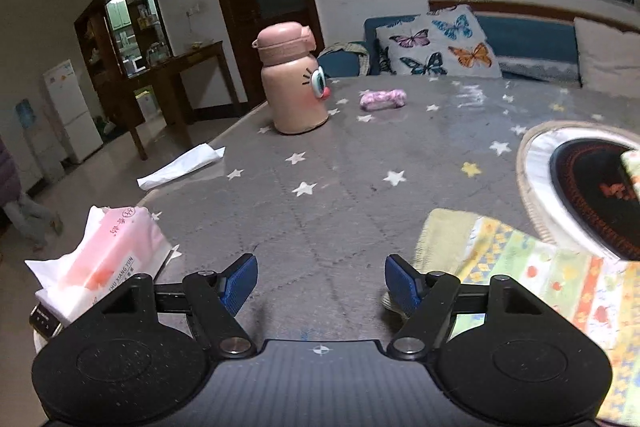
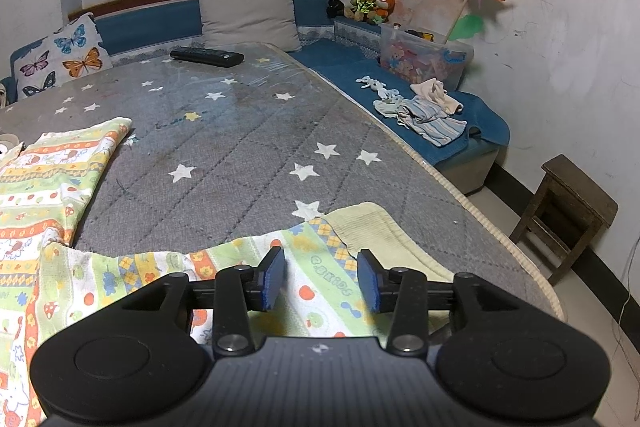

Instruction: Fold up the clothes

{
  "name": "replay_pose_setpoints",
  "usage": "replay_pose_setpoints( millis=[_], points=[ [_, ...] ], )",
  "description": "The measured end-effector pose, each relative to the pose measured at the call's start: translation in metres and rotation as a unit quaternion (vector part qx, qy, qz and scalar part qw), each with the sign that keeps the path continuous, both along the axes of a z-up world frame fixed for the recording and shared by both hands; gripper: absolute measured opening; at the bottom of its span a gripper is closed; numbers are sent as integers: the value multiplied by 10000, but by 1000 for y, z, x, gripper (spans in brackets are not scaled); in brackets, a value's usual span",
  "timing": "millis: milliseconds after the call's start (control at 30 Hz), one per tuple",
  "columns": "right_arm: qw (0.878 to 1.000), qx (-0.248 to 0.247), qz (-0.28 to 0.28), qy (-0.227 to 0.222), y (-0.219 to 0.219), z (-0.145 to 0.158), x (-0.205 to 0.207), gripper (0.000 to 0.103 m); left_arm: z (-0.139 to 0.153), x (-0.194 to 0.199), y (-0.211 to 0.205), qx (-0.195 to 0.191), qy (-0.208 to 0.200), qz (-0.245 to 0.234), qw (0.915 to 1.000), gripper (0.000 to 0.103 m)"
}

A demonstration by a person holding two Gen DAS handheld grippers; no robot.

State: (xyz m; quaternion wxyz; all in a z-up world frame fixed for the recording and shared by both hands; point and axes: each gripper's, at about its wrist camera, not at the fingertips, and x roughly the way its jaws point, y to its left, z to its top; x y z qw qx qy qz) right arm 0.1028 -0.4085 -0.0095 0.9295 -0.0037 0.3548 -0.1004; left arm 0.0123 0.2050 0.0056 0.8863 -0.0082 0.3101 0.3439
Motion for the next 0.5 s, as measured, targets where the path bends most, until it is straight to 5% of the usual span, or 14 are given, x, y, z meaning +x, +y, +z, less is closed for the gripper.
replay_pose_setpoints(
  millis=[267, 500],
  points=[
    [10000, -77, 1, 18, 4, 0, 3, 45, 10, -12, -30, -318, -256, -531, 9978, 71],
    [10000, -50, 14, 8, 3, 0, 3, 46, -8, -1, -48, -428, -71, -980, 9942, 54]
  ],
)
